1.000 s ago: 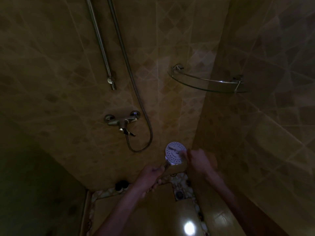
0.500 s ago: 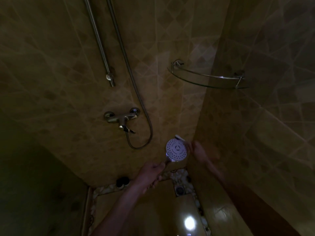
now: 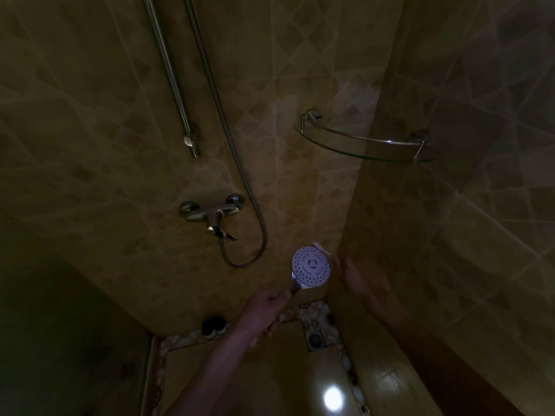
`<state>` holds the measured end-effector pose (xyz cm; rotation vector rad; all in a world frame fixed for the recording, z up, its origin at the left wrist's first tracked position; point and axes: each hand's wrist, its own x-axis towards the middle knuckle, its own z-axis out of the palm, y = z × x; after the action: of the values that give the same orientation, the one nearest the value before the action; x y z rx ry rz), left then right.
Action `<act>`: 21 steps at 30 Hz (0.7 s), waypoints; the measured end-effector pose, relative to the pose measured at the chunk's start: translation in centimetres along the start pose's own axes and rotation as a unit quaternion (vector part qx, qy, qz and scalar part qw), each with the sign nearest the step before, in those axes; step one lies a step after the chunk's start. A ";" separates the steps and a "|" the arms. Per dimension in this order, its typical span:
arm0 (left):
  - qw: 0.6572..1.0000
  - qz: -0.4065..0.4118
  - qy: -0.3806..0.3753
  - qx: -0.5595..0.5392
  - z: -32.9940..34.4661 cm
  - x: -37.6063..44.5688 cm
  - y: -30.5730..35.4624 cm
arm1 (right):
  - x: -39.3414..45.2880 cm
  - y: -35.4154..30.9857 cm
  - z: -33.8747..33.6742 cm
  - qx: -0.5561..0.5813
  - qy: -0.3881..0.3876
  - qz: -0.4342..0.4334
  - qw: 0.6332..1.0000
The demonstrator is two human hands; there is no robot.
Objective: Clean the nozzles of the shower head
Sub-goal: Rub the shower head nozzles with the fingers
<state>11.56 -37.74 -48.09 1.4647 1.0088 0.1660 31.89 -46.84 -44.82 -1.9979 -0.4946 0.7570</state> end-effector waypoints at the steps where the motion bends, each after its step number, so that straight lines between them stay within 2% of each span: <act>1: 1.000 -0.001 0.000 0.003 -0.1 0.0 0.0 | -1.0 0.4 0.5 -0.072 -0.038 -0.036 0.996; 2: 1.000 -0.004 0.002 0.004 -0.2 -0.1 -0.1 | -2.0 1.1 1.1 -0.176 -0.060 -0.088 0.979; 4: 1.000 -0.010 0.005 -0.001 -0.1 -0.3 -0.3 | -3.4 2.2 2.0 -0.351 -0.059 -0.165 0.920; 5: 1.000 -0.010 0.002 -0.002 0.0 -0.4 -0.2 | -3.4 2.7 2.2 -0.362 -0.057 -0.172 0.914; 7: 1.000 -0.005 -0.006 -0.002 0.4 -0.6 0.1 | -2.3 3.2 1.6 -0.298 -0.039 -0.147 0.942; 8: 1.000 -0.006 -0.007 -0.002 0.6 -0.7 0.3 | -1.7 3.0 0.9 -0.304 -0.013 -0.132 0.943; 11: 1.000 -0.008 -0.010 -0.014 1.1 -0.6 0.9 | -0.6 2.7 -1.3 -0.374 0.086 -0.074 0.920; 12: 1.000 -0.010 -0.010 -0.021 1.2 -0.5 1.0 | -0.6 3.0 -1.3 -0.383 0.081 -0.073 0.917; 15: 0.999 -0.026 -0.004 -0.035 1.3 -0.2 0.9 | -2.3 3.8 0.8 -0.318 0.046 -0.104 0.941; 17: 0.999 -0.031 -0.001 -0.040 1.2 0.0 0.7 | -3.1 4.9 2.2 -0.360 0.062 -0.184 0.913; 19: 0.999 -0.026 -0.002 -0.036 1.4 0.2 0.6 | -2.8 5.2 1.8 -0.344 0.057 -0.171 0.921; 21: 0.999 -0.019 -0.006 -0.039 1.7 0.1 0.7 | -1.3 5.1 0.1 -0.372 0.062 -0.116 0.919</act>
<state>13.08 -38.78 -47.87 1.3730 1.0100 0.1677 31.09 -50.13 -48.84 -2.5920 -1.0379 0.2953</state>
